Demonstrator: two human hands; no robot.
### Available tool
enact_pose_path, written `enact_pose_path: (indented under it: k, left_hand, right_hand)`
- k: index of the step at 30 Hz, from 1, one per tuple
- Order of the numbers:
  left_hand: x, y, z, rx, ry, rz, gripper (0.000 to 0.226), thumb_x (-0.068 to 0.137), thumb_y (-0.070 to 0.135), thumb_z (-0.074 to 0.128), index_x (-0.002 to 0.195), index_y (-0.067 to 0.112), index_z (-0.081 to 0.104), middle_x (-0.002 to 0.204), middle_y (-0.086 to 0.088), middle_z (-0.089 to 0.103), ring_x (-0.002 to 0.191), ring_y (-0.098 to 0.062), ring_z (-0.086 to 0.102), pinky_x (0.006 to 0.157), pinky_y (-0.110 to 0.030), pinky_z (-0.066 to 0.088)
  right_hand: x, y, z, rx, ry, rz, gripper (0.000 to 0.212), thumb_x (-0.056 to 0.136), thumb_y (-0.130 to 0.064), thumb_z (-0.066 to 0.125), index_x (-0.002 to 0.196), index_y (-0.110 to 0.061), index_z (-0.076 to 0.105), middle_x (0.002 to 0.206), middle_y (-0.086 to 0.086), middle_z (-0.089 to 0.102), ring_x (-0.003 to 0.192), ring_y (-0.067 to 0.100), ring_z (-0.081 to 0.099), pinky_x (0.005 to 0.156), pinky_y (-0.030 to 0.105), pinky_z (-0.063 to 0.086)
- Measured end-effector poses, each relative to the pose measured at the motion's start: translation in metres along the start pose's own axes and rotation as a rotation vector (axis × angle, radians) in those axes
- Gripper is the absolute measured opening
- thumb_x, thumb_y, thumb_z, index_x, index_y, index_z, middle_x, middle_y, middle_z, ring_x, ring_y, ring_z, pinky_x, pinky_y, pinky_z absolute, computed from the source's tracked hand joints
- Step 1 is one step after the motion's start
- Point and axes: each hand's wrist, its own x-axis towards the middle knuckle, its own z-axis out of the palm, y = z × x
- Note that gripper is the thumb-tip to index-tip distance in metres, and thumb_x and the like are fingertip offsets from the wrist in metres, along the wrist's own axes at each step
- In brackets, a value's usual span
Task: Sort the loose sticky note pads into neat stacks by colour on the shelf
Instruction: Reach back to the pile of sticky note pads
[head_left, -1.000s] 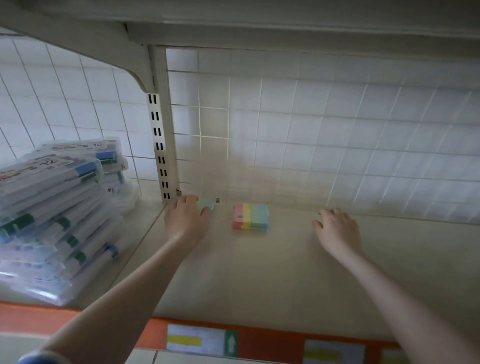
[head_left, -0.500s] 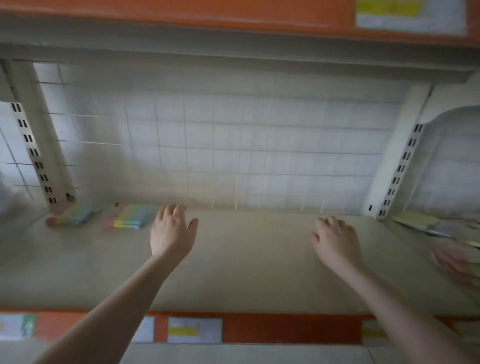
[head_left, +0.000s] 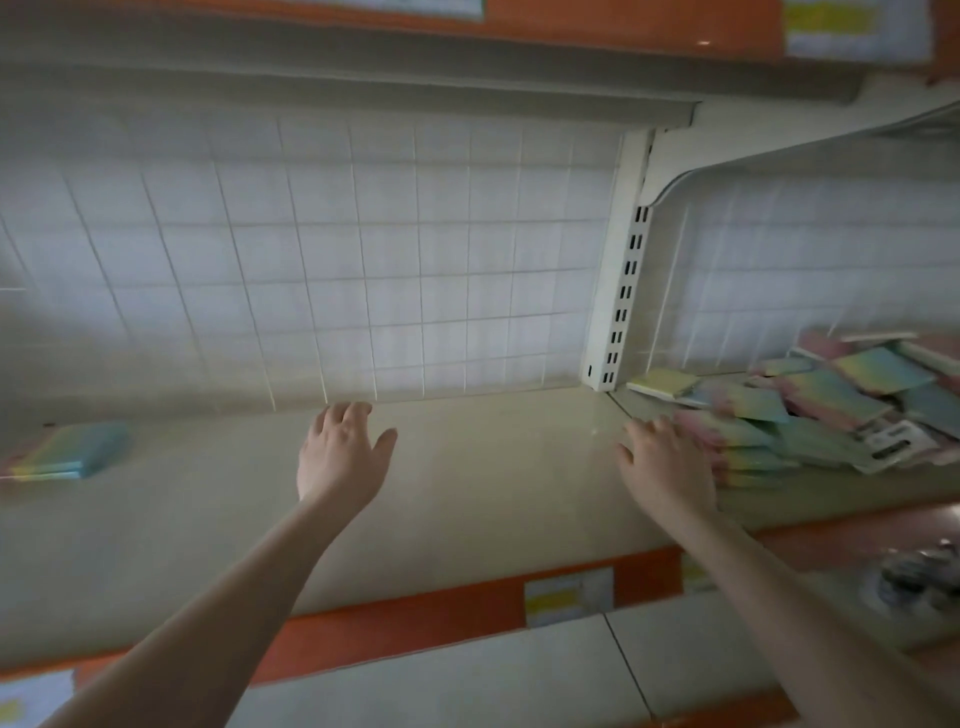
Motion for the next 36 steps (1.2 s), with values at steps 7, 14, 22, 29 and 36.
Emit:
enact_pose_path:
  k: [7,14,22,29,36]
  left_hand:
    - [0.006,0.042,0.027,-0.029,-0.055,0.048,0.050,0.094,0.038,0.050,0.136,0.011,0.044,0.141,-0.008,0.042,0.132,-0.028,0.033,0.106,-0.038,0.029]
    - [0.010,0.124,0.064,-0.044,-0.055,0.104,0.051,0.094,0.038,0.050,0.137,0.011,0.042,0.142,-0.009,0.040,0.133,-0.027,0.033,0.107,-0.039,0.029]
    - [-0.004,0.249,0.135,-0.087,-0.105,0.071,0.052,0.095,0.043,0.046,0.137,0.013,0.042,0.142,-0.006,0.041,0.131,-0.024,0.036,0.104,-0.036,0.031]
    - [-0.017,0.306,0.158,-0.092,-0.310,0.118,0.058,0.093,0.050,0.046,0.140,0.016,0.040,0.146,-0.002,0.041,0.131,-0.017,0.039,0.106,-0.034,0.032]
    - [-0.022,0.320,0.157,-0.170,-0.502,0.080,0.050,0.089,0.044,0.058,0.127,0.012,0.050,0.128,-0.004,0.050,0.103,-0.019,0.057,0.088,-0.034,0.053]
  right_hand:
    - [0.008,0.053,-0.004,0.000,0.097,0.048,0.026,0.097,-0.032,0.040,0.108,-0.014,0.057,0.109,0.006,0.057,0.096,0.021,0.054,0.079,0.031,0.042]
    - [0.039,0.154,-0.004,0.005,0.125,0.106,0.032,0.098,-0.032,0.039,0.117,-0.013,0.057,0.126,0.011,0.053,0.108,0.029,0.053,0.085,0.036,0.043]
    - [0.099,0.265,0.015,0.147,0.037,-0.100,0.037,0.098,-0.041,0.037,0.117,-0.021,0.061,0.116,0.003,0.063,0.104,0.022,0.058,0.084,0.035,0.045]
    - [0.131,0.286,0.021,0.320,-0.129,-0.229,0.042,0.092,-0.047,0.049,0.112,-0.012,0.063,0.108,0.002,0.064,0.097,0.019,0.058,0.082,0.034,0.049]
    - [0.134,0.275,0.021,0.191,-0.307,-0.342,0.060,0.086,-0.066,0.043,0.123,-0.020,0.055,0.121,-0.001,0.058,0.115,0.019,0.049,0.092,0.034,0.042]
